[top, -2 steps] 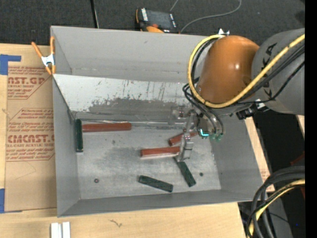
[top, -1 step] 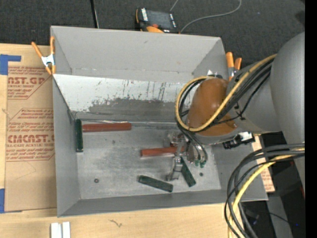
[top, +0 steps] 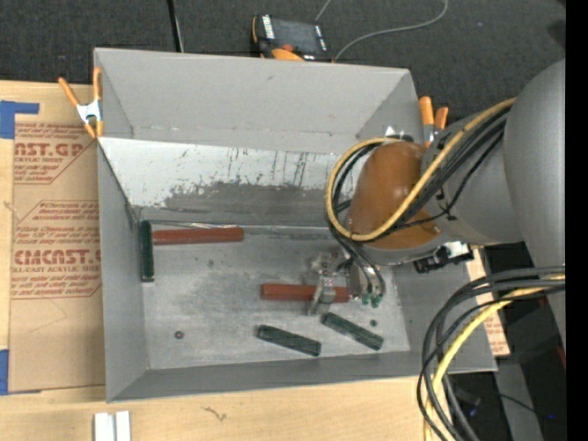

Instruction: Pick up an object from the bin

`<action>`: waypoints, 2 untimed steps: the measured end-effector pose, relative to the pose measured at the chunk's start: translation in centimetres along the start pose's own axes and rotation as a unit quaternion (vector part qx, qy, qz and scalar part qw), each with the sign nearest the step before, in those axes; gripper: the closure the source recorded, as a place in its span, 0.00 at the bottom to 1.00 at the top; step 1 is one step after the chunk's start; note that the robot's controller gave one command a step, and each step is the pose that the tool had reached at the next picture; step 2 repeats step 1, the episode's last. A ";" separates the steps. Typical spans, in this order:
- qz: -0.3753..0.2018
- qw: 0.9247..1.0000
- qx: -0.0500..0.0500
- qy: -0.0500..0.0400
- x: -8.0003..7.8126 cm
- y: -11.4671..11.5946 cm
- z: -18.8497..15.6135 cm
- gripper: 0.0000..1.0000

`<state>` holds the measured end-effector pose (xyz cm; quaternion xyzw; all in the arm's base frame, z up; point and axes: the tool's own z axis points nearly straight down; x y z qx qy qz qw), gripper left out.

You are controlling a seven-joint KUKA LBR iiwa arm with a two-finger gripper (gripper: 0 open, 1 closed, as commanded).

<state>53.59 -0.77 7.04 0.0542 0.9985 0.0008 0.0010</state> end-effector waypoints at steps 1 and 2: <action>-0.020 1.000 -0.001 -0.003 1.8 3.2 -13.2 1.00; -0.020 1.000 -0.001 -0.003 1.8 3.2 -13.2 1.00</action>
Offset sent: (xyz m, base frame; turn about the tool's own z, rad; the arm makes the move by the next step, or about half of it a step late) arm -0.0158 0.0317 0.1280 -0.0371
